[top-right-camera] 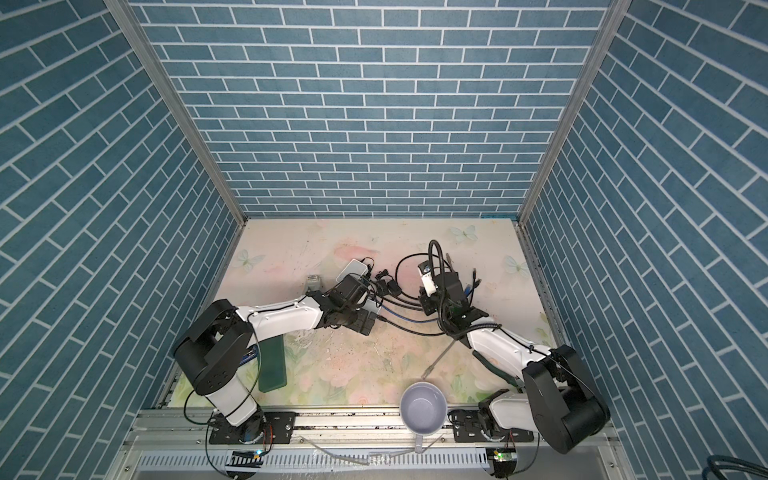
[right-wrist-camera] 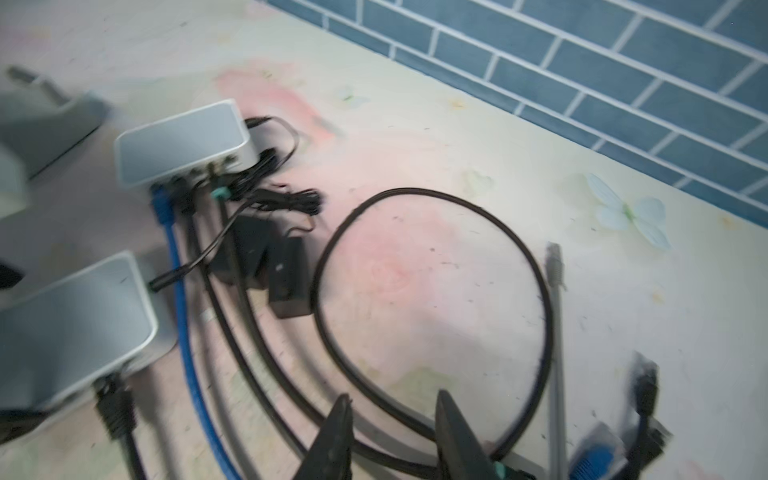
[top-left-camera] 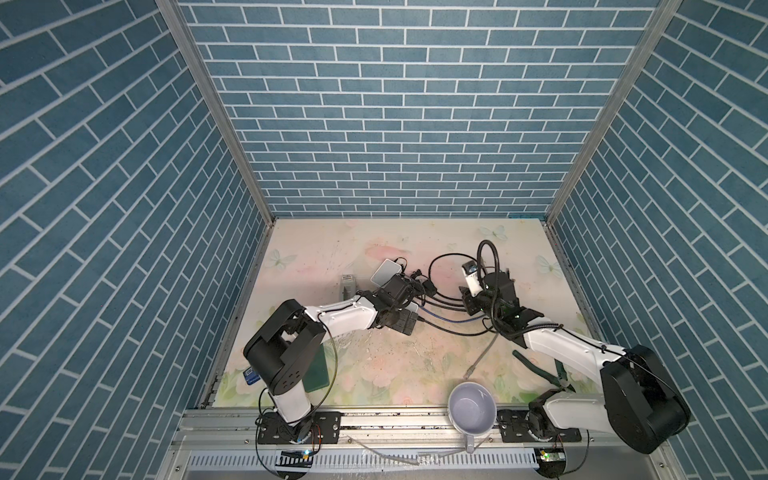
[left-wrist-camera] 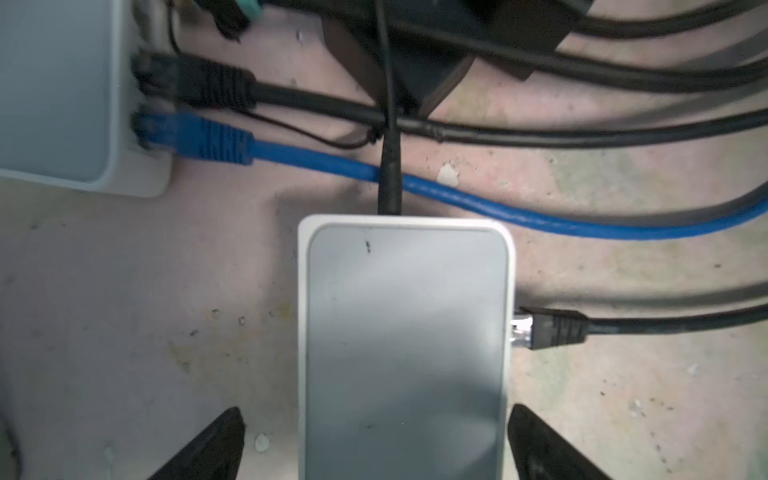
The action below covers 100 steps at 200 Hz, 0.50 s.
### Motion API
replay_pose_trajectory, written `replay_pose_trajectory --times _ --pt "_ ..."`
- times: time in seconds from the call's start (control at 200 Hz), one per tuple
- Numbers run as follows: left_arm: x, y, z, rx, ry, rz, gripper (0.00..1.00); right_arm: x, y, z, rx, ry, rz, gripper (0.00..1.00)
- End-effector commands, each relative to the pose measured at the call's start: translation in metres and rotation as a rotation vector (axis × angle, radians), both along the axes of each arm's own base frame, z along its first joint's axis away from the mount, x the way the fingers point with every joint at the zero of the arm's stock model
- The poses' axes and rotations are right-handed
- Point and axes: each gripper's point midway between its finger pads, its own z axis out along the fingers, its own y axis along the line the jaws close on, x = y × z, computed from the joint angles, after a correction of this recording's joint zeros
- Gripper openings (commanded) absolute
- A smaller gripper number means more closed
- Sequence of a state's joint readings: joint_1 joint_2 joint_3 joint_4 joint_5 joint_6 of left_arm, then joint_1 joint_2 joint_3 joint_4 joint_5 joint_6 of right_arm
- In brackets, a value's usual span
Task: Insert the plug into the switch port
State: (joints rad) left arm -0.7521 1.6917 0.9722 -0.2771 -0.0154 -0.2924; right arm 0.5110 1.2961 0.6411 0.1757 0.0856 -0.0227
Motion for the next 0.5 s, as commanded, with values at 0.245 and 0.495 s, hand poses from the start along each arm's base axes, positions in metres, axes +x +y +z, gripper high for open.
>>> replay_pose_trajectory --times 0.245,0.495 --pt "0.029 -0.01 0.084 -0.146 -0.211 0.071 1.0 -0.041 -0.088 -0.02 0.056 0.406 -0.507 0.38" --pt "0.031 -0.027 0.086 -0.288 -0.218 0.081 1.0 -0.076 -0.111 -0.031 0.084 0.47 -0.648 0.39"
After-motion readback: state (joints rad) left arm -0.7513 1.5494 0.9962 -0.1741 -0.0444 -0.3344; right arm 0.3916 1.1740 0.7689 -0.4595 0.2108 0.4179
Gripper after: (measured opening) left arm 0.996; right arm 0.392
